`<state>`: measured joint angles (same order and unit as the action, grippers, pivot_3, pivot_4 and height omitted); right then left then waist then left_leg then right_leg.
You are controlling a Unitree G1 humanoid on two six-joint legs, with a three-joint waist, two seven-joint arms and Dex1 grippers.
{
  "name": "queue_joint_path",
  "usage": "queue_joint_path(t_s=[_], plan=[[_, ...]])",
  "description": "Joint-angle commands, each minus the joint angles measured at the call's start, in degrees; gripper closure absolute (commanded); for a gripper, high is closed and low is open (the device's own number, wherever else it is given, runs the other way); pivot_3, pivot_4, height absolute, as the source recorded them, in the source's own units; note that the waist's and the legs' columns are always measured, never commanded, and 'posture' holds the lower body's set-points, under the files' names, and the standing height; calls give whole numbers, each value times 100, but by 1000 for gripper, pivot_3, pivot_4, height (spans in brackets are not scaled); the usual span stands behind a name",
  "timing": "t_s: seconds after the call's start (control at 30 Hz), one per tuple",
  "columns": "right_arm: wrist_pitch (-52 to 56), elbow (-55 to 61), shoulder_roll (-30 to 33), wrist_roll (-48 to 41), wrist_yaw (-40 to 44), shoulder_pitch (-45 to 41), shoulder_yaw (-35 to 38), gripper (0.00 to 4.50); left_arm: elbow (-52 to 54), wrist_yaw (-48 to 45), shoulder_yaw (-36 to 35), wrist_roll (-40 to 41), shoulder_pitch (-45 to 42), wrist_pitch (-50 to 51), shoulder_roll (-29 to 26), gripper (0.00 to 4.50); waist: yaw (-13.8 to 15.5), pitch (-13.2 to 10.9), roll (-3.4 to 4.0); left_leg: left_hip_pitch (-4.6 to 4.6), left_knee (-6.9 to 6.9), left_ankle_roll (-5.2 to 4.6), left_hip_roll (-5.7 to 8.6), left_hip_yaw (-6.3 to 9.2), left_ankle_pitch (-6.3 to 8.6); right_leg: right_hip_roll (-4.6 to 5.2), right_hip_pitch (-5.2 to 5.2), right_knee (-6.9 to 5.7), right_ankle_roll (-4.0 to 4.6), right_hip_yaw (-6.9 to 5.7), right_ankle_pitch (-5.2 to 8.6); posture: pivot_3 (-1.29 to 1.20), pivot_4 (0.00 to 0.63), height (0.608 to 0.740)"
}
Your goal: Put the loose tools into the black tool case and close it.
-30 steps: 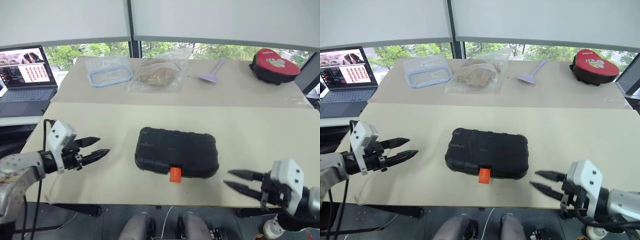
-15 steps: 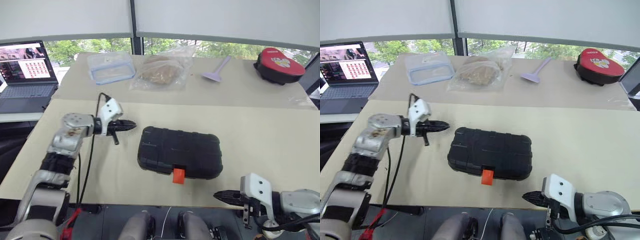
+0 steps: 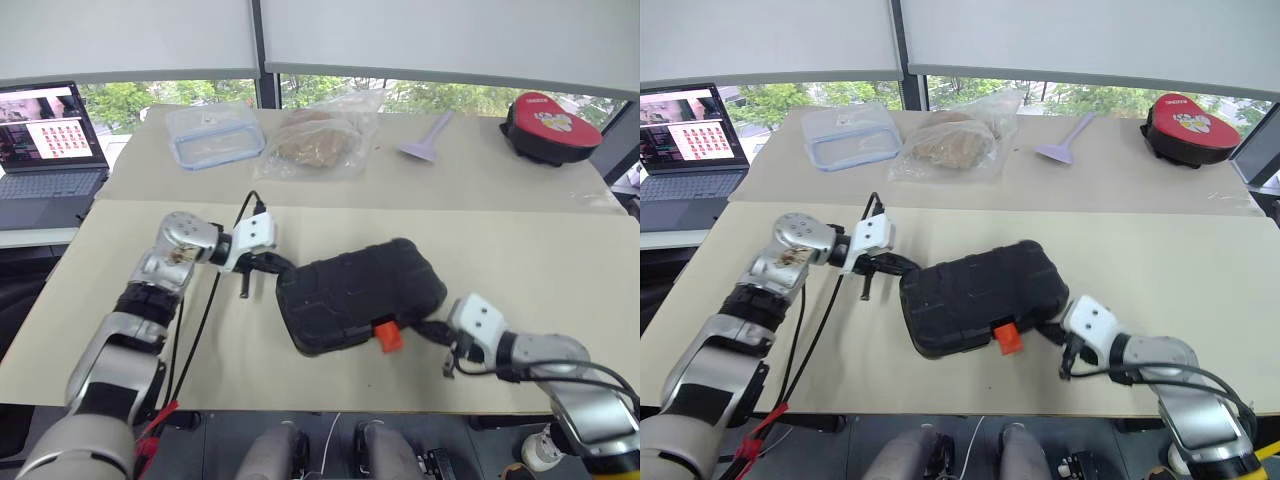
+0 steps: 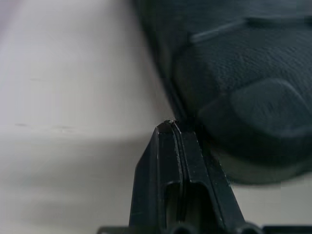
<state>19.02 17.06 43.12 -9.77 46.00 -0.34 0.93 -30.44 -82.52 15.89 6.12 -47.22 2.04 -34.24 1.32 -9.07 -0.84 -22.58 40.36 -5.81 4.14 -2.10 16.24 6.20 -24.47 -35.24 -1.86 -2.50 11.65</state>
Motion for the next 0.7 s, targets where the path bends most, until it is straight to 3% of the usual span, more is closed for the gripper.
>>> queue_joint_path(t_s=[0.03,0.1,0.2,0.33,0.5,0.7], plan=[[-17,110,97,-306,147,-20,432,4500,843,105,-526,821,-309,1398,204,4455,27,0,0,-10,6,-1,0,8,-1,-3,-1,0,0,0,0,0,150,728],[117,287,213,-696,452,193,742,4500,1289,368,-765,1339,-629,2386,508,4455,74,-1,1,-46,42,-5,0,18,-2,-16,-23,-16,-1,-5,0,0,150,728],[367,605,334,-1210,728,477,1132,4500,1849,619,-685,1625,-759,3071,906,4455,103,0,1,-83,81,-18,4,20,-1,-20,-47,-62,-7,1,-2,0,150,728],[605,1129,426,-1632,861,914,1476,4500,1865,714,409,869,-463,2345,1536,4455,95,6,12,-44,68,-23,6,18,2,-13,-9,-52,-15,12,4,0,150,728],[736,1510,318,-1633,608,979,1312,4500,809,870,1690,-540,-304,795,1679,4455,68,5,9,-24,59,-22,1,14,3,2,0,-42,-5,24,11,0,150,728],[986,1839,131,-1646,206,699,966,4500,300,716,1999,-1079,-202,-154,1488,4455,101,75,12,-8,54,-31,-3,17,28,23,19,-20,-3,22,11,0,150,728]])
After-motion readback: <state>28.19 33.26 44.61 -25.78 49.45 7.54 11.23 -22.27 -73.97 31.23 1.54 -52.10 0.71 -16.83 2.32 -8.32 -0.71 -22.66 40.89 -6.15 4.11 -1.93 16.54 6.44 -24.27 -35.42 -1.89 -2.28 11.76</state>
